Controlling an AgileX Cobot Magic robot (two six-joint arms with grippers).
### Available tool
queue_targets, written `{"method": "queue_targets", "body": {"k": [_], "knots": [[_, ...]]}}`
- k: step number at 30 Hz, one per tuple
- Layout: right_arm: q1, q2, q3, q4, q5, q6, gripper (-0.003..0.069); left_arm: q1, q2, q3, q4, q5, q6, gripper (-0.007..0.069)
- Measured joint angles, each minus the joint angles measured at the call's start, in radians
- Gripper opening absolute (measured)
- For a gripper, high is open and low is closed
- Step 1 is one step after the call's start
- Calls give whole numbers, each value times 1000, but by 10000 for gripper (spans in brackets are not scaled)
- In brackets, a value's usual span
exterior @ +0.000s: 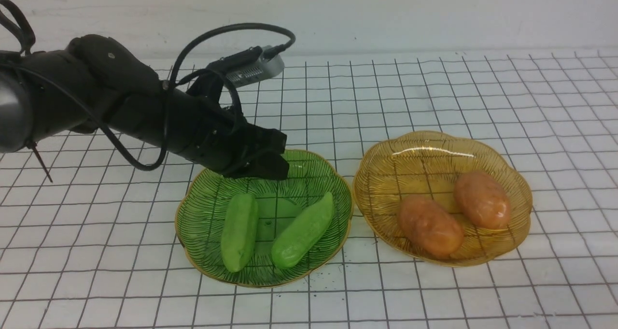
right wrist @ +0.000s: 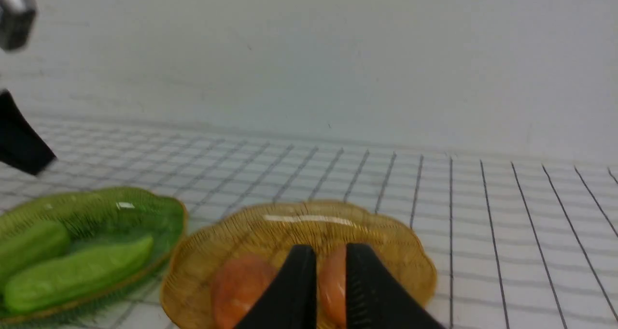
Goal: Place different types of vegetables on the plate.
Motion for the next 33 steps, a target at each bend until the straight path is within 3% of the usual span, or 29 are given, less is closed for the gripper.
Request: {"method": "queue_targets", "body": {"k": [3, 10, 23, 30, 33], "knots": [[-84, -40, 83, 0, 50, 0, 89, 30, -55, 0, 43, 31, -50, -8], [-157, -41, 95, 0, 99, 0, 89, 35, -238, 0, 215, 67, -135, -8], [-175, -41, 94, 0, 108, 0, 89, 35, -690, 27, 616, 347, -328, -8], [-175, -41, 94, 0, 108, 0, 89, 36, -952, 279, 606, 229, -365, -8], [-175, -41, 94, -1, 108, 0, 89, 36, -1064, 420, 584, 91, -357, -8]]}}
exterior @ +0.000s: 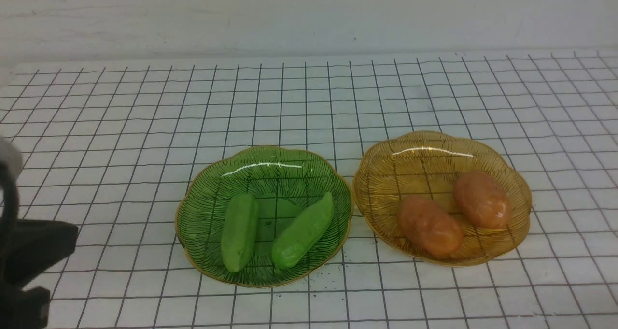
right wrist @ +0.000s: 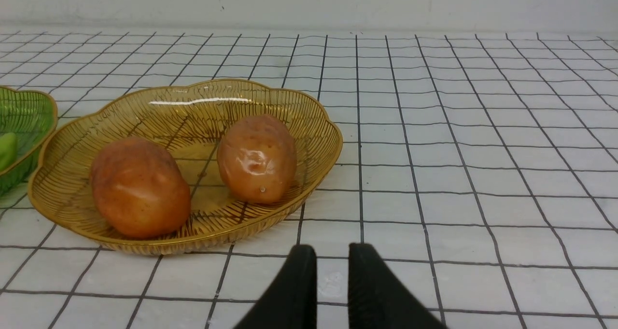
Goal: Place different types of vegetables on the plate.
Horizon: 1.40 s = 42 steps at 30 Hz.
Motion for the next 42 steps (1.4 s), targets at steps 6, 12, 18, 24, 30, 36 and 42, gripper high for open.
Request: {"method": "queue_targets", "body": {"k": [6, 12, 18, 24, 30, 36, 42], "knots": [[0, 0, -1, 0, 0, 0, 89, 0, -232, 317, -49, -513, 9, -8], [0, 0, -1, 0, 2, 0, 89, 0, -299, 447, -58, -674, 10, -7], [0, 0, -1, 0, 3, 0, 89, 0, -299, 491, -59, -675, 10, -7], [0, 0, -1, 0, 3, 0, 89, 0, -299, 502, -54, -656, 11, -7], [0, 0, -1, 0, 4, 0, 89, 0, -332, 533, -11, -631, 10, -7], [0, 0, -1, 0, 4, 0, 89, 57, -507, 681, 98, -614, -46, -7], [0, 0, -1, -1, 5, 0, 89, 144, -652, 828, 173, -612, -110, -7]]}}
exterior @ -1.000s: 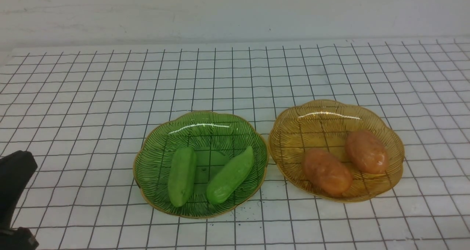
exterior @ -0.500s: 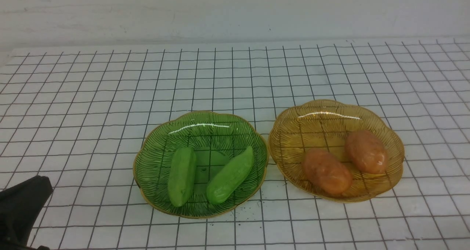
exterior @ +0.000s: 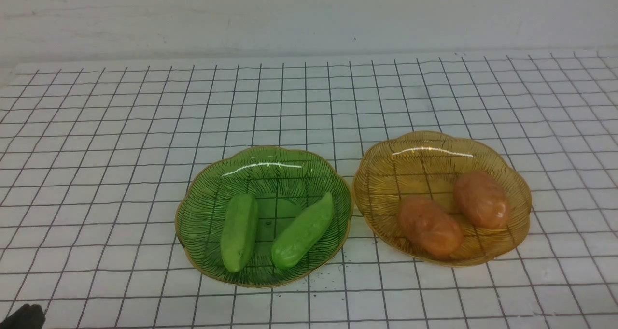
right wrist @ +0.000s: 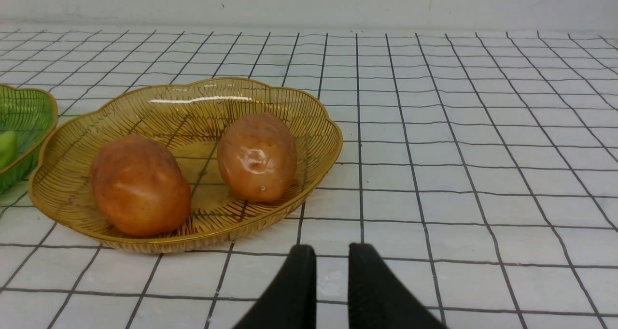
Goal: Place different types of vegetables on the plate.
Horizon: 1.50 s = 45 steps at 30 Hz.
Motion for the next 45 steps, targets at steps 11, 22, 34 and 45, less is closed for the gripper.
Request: {"method": "queue_targets", "body": {"k": [11, 22, 34, 45], "knots": [[0, 0, 0, -1, 1, 0, 89, -14, -2, 17, 23, 61, -30, -7], [0, 0, 0, -1, 1, 0, 89, -34, -2, 17, 25, 65, -30, -7], [0, 0, 0, -1, 1, -1, 89, -34, -2, 17, 26, 65, -30, -7], [0, 0, 0, -1, 1, -1, 89, -34, -2, 17, 26, 65, -30, -7]]}}
